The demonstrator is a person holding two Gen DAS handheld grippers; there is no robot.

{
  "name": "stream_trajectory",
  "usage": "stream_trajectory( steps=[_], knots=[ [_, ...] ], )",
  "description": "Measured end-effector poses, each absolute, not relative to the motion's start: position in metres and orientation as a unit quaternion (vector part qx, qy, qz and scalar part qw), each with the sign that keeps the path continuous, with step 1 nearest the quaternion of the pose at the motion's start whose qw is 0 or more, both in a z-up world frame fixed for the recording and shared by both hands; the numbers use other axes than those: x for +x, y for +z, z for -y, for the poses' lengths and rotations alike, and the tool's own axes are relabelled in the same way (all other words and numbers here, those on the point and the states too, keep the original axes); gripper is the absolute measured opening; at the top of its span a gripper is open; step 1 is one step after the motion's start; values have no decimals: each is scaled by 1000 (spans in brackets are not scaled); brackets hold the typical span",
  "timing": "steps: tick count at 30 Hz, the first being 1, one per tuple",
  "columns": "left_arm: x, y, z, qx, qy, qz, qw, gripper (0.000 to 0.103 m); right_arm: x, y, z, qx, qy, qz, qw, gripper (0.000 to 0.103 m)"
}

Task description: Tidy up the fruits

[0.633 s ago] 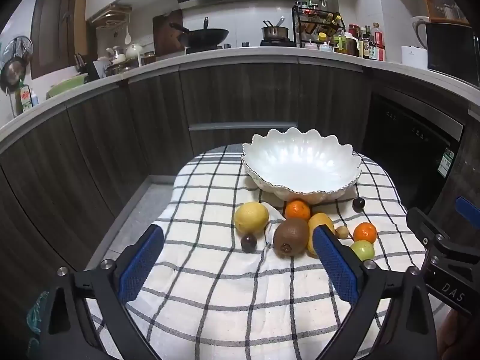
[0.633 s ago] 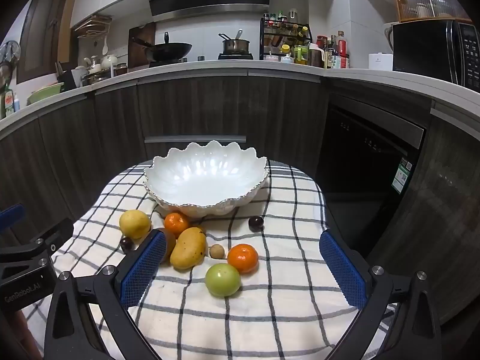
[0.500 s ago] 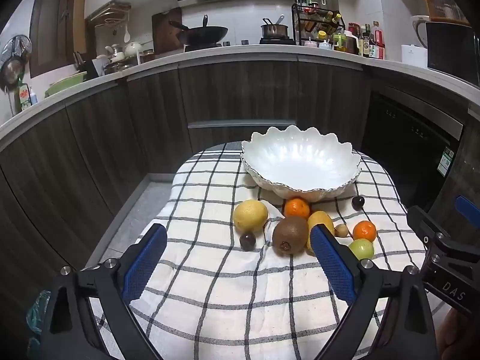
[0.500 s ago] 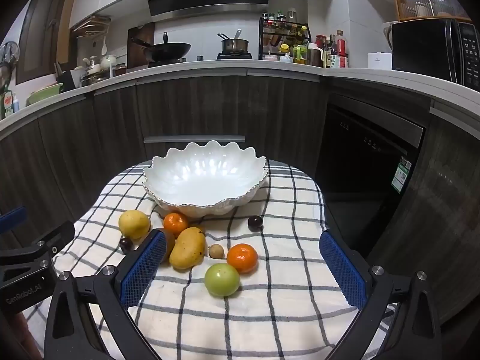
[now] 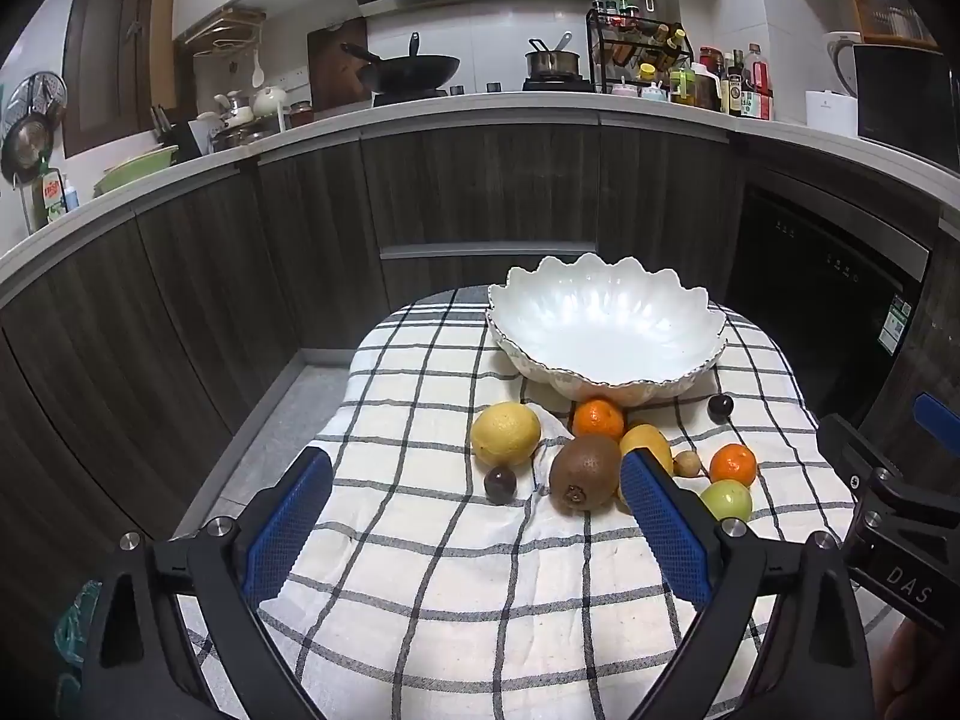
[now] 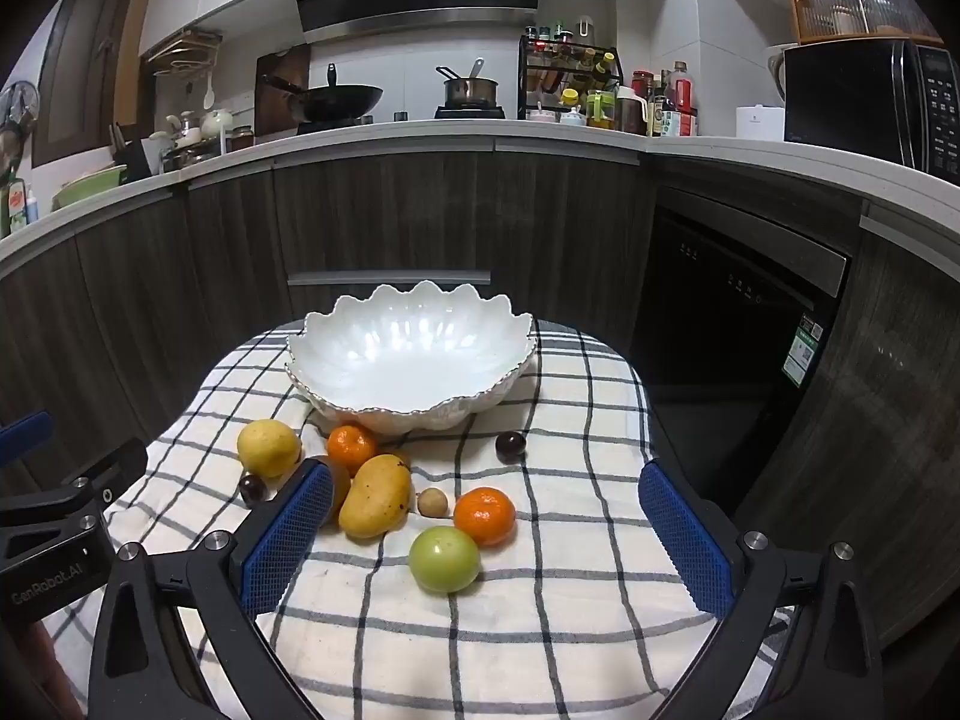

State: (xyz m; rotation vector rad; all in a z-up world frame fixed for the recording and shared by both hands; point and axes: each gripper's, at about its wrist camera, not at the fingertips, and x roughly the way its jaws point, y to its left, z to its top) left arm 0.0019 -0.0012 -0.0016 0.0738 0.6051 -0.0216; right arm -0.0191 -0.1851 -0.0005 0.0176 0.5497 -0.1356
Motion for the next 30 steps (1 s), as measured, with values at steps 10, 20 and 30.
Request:
stream_trajectory(
  steps=[10, 20, 30],
  knots=[
    [3, -4, -1, 37, -10, -298, 954, 98, -19, 0, 185, 8, -67, -270, 960, 103],
    [3, -3, -1, 37, -10, -298, 954, 98, -19, 0, 185, 8, -68, -270, 960, 103],
    [5, -4, -2, 38, -9, -300, 953, 98, -19, -1, 186, 8, -67, -270, 960, 103]
  ],
)
